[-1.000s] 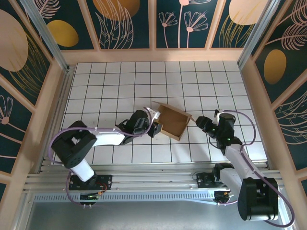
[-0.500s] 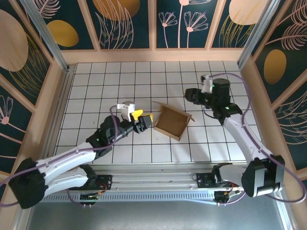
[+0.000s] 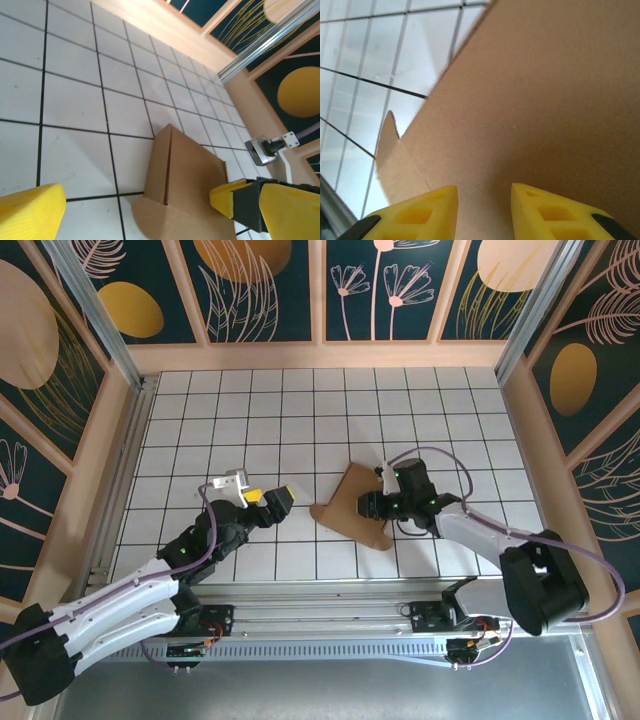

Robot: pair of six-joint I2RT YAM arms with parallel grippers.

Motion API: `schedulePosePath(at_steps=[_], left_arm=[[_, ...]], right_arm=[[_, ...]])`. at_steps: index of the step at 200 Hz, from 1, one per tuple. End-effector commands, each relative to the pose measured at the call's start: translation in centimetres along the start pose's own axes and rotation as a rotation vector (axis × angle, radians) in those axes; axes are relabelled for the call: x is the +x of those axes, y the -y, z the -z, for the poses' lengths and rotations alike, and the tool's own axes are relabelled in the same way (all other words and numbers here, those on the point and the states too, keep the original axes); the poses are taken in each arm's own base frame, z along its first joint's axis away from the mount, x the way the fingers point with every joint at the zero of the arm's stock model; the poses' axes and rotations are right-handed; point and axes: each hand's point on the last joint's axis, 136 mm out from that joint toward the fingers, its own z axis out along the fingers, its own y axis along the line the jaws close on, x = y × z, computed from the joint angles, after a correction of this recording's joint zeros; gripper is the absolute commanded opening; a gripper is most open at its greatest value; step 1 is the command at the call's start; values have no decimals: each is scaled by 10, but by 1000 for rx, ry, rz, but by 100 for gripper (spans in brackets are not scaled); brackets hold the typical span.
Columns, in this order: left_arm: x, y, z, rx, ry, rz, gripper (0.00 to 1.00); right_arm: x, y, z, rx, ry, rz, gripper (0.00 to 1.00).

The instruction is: Fold the paper box

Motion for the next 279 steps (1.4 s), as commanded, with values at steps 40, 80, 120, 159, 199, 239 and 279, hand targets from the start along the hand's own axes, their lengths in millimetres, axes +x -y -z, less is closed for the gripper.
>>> schedulePosePath(at_steps=[40, 80, 120, 159, 199, 239, 279], left_arm=[[23, 8, -53, -107, -179, -58, 99], [30, 16, -92, -130, -252, -111, 99], [37, 23, -143, -55, -392, -152, 98], [53, 20, -185, 4, -513, -142, 97], [57, 16, -194, -1, -528, -145, 97], [58, 12, -197, -16, -523, -130, 98], [58, 14, -199, -13, -525, -112, 99]], right_arm=[[-34, -13, 20, 15, 131, -33, 44], [-67, 40, 88, 181, 401, -360, 70], [-43, 74, 82, 115, 314, -501, 86], [-39, 65, 47, -39, 221, -560, 62], [-38, 77, 51, 16, 286, -565, 36], [-26, 84, 39, 21, 240, -570, 24], [-18, 90, 36, 41, 237, -566, 11]])
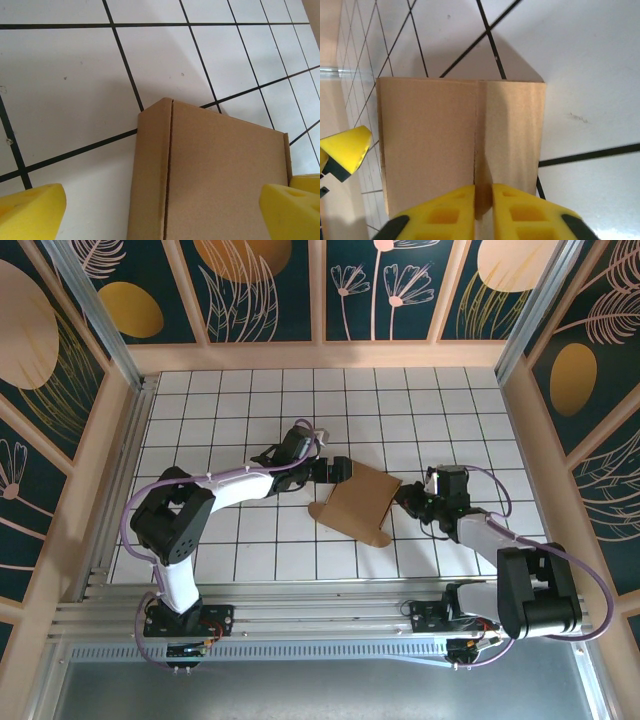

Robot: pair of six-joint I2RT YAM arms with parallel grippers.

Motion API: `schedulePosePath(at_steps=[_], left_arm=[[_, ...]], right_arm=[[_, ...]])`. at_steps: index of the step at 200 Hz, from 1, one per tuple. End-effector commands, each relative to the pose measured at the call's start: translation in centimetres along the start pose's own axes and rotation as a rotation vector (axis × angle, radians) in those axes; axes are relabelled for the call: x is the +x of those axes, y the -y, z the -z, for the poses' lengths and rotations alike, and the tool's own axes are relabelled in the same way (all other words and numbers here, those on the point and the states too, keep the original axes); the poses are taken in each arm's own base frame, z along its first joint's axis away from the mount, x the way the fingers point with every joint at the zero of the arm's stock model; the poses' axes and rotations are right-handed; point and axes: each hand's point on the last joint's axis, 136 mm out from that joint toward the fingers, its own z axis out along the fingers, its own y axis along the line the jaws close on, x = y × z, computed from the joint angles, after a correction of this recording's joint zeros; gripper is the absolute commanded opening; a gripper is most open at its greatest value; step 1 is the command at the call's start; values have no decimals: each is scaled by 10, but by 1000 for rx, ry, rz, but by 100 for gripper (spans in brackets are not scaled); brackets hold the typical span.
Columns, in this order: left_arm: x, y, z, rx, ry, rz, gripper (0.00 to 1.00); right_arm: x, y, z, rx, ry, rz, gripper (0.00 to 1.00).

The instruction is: Fold the paper box

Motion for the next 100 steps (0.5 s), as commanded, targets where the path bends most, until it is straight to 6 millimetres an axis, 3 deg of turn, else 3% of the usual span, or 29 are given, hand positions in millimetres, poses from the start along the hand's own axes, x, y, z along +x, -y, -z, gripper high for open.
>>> schedulePosePath(at_steps=[1, 30, 60, 100], left_arm=[[-4, 4, -3, 15, -4, 15, 99], [0, 9, -5, 53, -22, 48, 99], [6, 0, -6, 16, -43, 89, 99], [18, 15, -10, 117, -110, 156, 99]], right_arm=[[5, 9, -2, 13, 1, 17, 11], [7, 23, -3, 52, 2, 37, 8], [6, 40, -2, 93, 11, 50, 7], [8, 42, -3, 86, -4, 59, 7]])
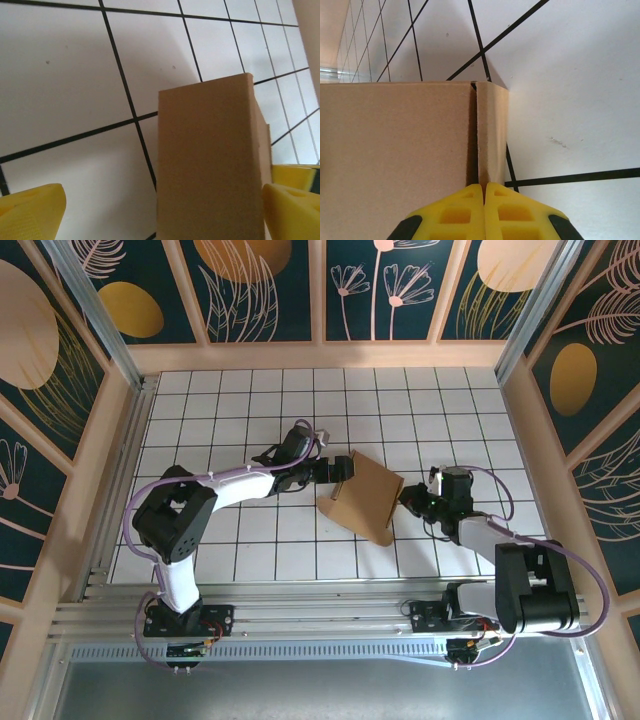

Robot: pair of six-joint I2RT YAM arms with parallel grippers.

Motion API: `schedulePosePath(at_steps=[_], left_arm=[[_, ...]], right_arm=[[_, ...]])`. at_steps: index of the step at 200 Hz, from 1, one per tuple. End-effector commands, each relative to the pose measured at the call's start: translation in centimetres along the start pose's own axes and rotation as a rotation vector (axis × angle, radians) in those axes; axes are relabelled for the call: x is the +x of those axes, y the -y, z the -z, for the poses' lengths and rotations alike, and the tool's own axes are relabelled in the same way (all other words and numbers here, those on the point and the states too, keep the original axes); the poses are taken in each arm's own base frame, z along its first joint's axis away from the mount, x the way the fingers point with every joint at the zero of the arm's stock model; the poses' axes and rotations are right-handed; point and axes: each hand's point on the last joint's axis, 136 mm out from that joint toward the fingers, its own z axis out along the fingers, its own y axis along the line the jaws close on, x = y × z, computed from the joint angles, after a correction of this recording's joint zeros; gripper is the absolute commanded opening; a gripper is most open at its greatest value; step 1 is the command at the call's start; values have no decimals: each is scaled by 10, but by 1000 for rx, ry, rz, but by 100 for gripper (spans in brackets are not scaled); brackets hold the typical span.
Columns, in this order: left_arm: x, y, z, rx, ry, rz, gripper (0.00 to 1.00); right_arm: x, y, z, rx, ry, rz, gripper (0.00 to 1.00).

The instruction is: Fold the paper box

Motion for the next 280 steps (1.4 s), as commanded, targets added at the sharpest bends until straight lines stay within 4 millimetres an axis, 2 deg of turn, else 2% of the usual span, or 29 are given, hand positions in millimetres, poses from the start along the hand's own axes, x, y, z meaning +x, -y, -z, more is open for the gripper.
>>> schedulePosePath(at_steps=[1, 26, 37, 62, 88, 106, 125, 142, 154, 171, 185, 195, 202, 214, 220, 251, 261, 280], left_arm=[[12, 7, -7, 69, -70, 70, 99], [21, 27, -10, 211, -119, 96, 99], [24, 36, -12, 277, -144, 119, 95], [25, 49, -13, 381, -154, 171, 80], [21, 46, -12, 335, -147, 157, 68], [16, 40, -9, 270, -127, 155, 58], [9, 38, -5, 240, -96, 210, 47], [3, 39, -1, 227, -78, 283, 47], [1, 37, 0, 205, -70, 319, 46], [-7, 31, 8, 155, -23, 352, 46], [-17, 28, 19, 111, 27, 369, 47], [-25, 25, 29, 85, 60, 382, 47], [-32, 24, 37, 78, 87, 395, 47], [-40, 15, 48, 60, 124, 434, 47], [-50, 18, 62, 77, 159, 447, 47], [-69, 10, 91, 150, 224, 544, 48], [-72, 11, 96, 176, 227, 558, 48], [-75, 13, 101, 193, 221, 545, 49]], right_arm=[[20, 29, -2, 87, -53, -12, 7], [17, 24, -1, 75, -45, -2, 8], [16, 22, 0, 73, -40, 0, 7], [12, 19, 1, 70, -31, 8, 8], [5, 9, 5, 50, -10, 22, 13], [-8, -9, 13, 13, 26, 72, 24], [-32, -35, 30, -14, 120, 153, 38], [-51, -67, 50, -58, 228, 276, 52], [-54, -98, 63, -105, 305, 431, 61], [-32, -154, 79, -218, 403, 790, 70], [-5, -183, 91, -288, 498, 1108, 74], [14, -195, 97, -334, 550, 1292, 82], [33, -203, 98, -375, 569, 1427, 85], [59, -204, 90, -394, 570, 1649, 88], [68, -204, 85, -385, 566, 1732, 89], [76, -200, 47, -219, 479, 1974, 91], [71, -203, 37, -165, 499, 2016, 92], [48, -213, 24, -34, 600, 2020, 93]])
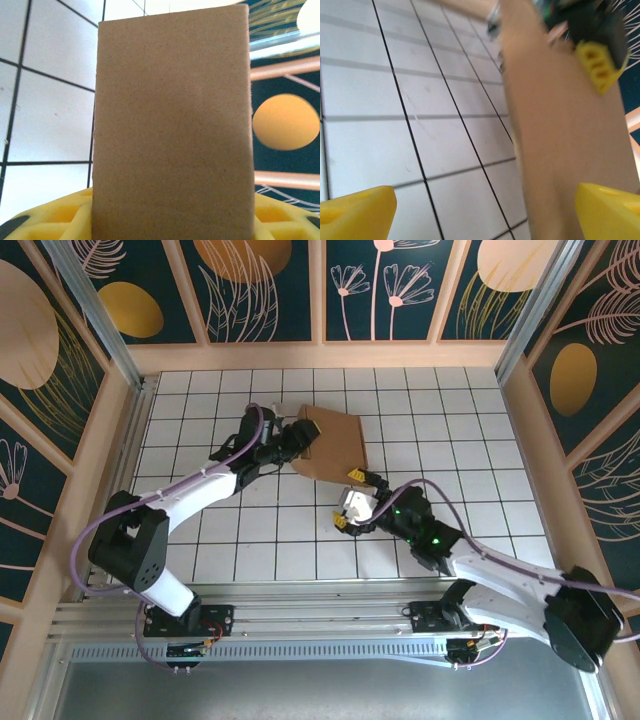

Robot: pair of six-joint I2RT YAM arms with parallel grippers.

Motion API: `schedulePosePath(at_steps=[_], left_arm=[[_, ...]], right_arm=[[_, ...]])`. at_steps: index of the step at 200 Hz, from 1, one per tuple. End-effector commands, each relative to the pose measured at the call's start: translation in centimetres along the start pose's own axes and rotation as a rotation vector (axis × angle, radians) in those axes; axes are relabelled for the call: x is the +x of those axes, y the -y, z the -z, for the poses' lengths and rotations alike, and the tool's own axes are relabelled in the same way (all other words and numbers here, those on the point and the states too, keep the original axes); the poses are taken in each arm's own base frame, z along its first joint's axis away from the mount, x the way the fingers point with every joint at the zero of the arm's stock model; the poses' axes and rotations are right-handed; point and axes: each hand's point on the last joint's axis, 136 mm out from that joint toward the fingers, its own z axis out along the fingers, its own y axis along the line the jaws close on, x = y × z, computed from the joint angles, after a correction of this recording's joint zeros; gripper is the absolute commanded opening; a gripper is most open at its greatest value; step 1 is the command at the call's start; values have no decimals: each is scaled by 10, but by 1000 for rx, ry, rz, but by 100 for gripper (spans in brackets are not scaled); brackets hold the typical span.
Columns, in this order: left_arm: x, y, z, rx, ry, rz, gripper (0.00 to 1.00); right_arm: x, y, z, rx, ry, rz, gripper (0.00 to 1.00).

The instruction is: Fold the paper box

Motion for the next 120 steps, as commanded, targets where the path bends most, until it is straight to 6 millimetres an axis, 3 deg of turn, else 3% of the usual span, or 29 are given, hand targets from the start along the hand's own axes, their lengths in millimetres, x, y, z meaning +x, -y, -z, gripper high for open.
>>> schedulePosePath(at_steps=[1, 60, 73, 93, 120], left_arm=[[6, 0, 3, 11, -39, 113, 49], [2, -6, 5, 8, -38, 173, 49], [2, -7, 5, 17, -36, 194, 49], [3, -4, 5, 40, -46, 218, 49], [0, 2, 8, 66, -41, 225, 50]], right_arm=[[-14, 52, -14, 239, -25, 207, 93], [-1, 96, -56, 468, -98, 320, 89], [4, 97, -63, 480, -105, 334, 84], [6, 103, -67, 525, -98, 327, 68], [7, 98, -72, 493, -105, 332, 55]])
